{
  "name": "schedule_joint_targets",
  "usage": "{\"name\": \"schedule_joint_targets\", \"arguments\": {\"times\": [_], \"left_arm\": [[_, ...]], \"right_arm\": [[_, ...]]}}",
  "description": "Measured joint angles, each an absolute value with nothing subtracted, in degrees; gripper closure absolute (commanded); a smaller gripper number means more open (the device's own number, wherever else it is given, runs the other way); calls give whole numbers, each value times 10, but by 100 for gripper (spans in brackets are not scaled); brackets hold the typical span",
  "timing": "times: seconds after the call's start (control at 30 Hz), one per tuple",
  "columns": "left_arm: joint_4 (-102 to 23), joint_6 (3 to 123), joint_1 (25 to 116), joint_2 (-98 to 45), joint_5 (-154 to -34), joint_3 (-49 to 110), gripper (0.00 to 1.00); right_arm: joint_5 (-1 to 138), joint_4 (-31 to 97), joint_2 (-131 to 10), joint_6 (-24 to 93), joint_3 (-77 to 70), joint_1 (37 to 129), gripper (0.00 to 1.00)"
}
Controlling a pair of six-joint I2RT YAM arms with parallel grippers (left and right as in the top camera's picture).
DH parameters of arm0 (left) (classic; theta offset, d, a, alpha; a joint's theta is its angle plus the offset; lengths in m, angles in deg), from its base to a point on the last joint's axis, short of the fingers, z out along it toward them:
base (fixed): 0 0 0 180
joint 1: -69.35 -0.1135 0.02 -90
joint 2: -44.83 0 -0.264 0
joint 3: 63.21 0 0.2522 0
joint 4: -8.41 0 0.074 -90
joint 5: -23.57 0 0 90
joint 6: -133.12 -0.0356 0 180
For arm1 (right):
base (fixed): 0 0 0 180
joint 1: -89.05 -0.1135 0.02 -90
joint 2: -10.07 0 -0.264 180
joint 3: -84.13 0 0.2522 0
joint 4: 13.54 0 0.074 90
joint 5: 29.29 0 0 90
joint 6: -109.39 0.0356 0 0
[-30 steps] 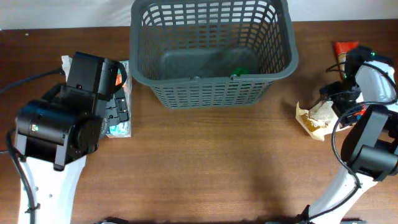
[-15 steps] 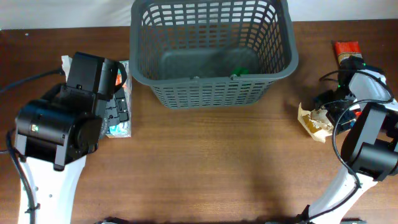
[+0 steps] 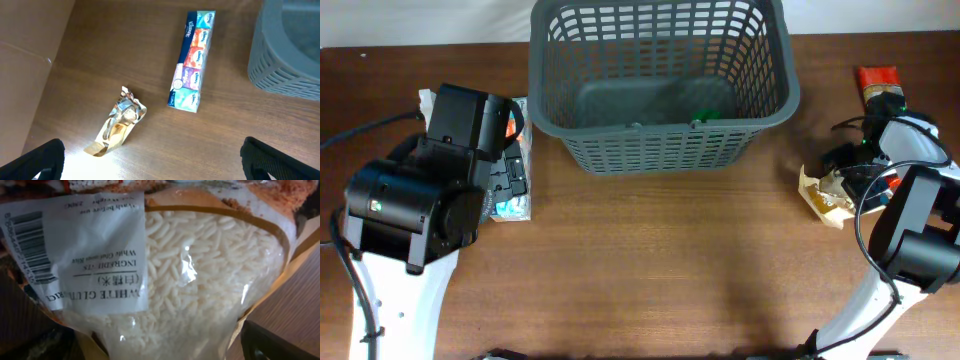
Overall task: Pack container
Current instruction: 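Close the right gripper on the rice bag and lift it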
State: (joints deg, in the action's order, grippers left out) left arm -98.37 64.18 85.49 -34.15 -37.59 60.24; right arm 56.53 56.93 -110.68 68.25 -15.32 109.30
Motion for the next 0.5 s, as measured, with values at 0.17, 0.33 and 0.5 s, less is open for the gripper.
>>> {"name": "schedule_joint_targets", "arguments": {"times": [0.17,0.33,0.5], "left_arm": [[-984,642,855,-342,-376,602,1],[-984,642,855,-342,-376,602,1],[-984,642,855,-342,-376,602,1]], "right_arm": [[579,561,-1106,672,-150,1093,1],[594,556,-1106,663,-148,1094,1],[595,554,-1105,659,-147,1094,1]]}}
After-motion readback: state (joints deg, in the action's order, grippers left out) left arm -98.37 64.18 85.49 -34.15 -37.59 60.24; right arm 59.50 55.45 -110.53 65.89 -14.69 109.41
